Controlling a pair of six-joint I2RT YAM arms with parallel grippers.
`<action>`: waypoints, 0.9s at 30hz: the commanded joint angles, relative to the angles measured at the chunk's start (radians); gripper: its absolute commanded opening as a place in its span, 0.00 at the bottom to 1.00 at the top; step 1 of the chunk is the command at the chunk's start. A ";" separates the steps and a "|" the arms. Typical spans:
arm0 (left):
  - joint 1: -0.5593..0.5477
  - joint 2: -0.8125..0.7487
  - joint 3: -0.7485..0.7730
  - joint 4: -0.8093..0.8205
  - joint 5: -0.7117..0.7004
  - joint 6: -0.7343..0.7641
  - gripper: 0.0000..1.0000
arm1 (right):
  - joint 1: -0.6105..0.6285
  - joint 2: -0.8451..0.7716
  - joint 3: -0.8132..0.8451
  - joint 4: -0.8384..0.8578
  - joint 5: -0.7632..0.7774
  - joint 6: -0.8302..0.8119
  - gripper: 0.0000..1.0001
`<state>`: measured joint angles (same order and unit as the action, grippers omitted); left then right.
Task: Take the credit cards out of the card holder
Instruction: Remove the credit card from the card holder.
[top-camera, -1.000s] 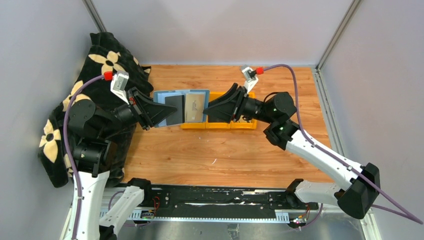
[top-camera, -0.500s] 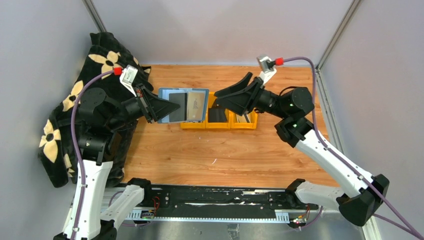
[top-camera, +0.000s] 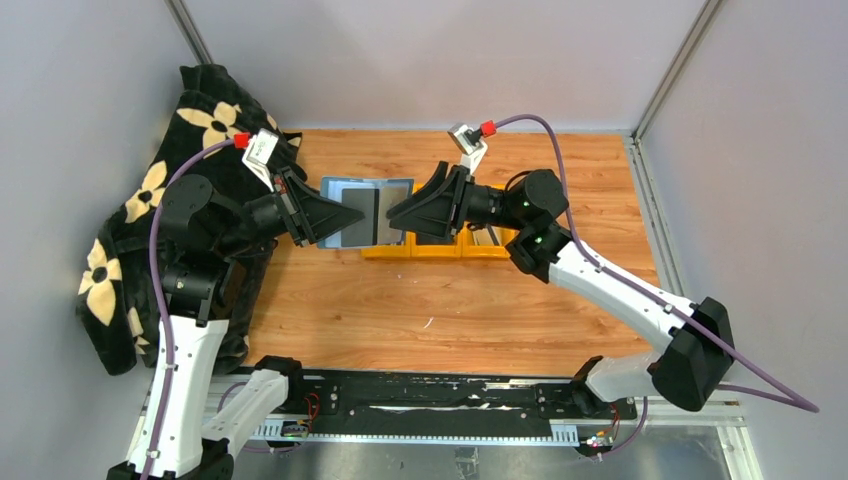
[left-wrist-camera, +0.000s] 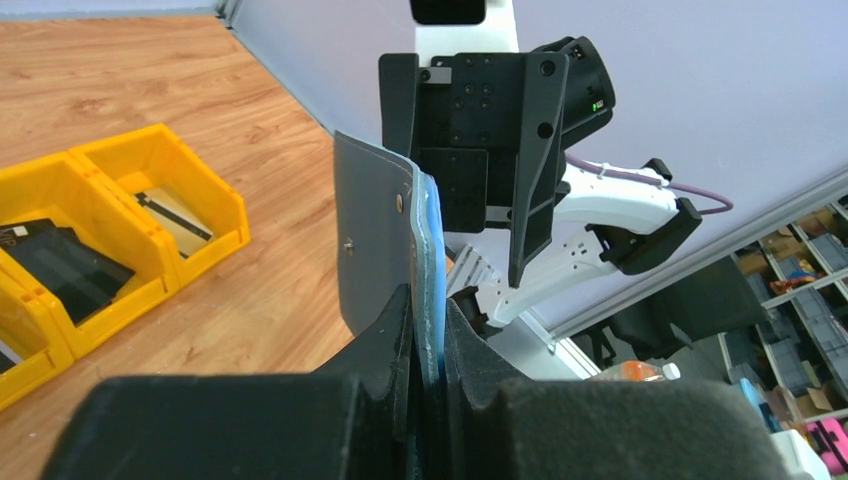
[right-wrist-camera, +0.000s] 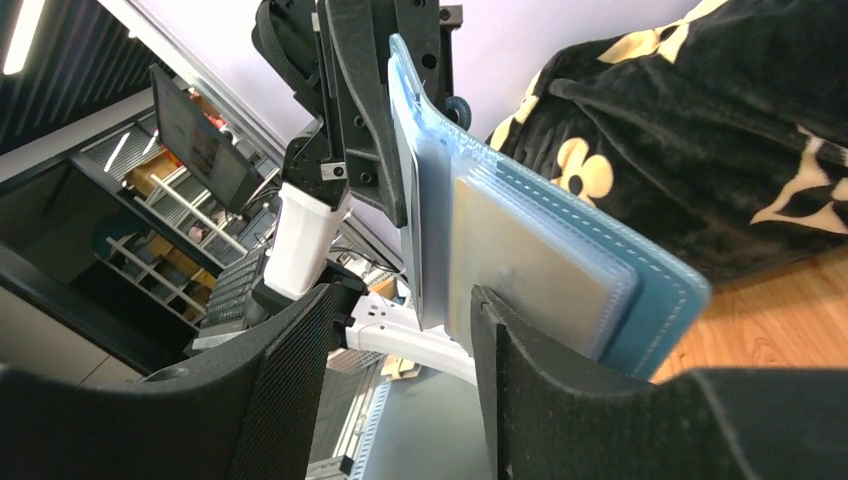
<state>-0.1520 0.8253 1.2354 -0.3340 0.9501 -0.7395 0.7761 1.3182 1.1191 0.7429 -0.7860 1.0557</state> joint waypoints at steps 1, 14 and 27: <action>0.002 -0.009 -0.008 0.052 0.038 -0.035 0.01 | 0.031 0.025 0.040 0.076 -0.037 0.030 0.56; 0.003 -0.018 -0.021 0.078 0.052 -0.067 0.02 | 0.063 0.120 0.077 0.188 -0.043 0.117 0.40; 0.002 -0.012 -0.013 0.059 0.066 -0.054 0.07 | 0.051 0.105 0.014 0.278 -0.026 0.157 0.01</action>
<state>-0.1509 0.8207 1.2171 -0.2893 0.9691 -0.7818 0.8261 1.4582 1.1660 0.9329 -0.8219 1.1927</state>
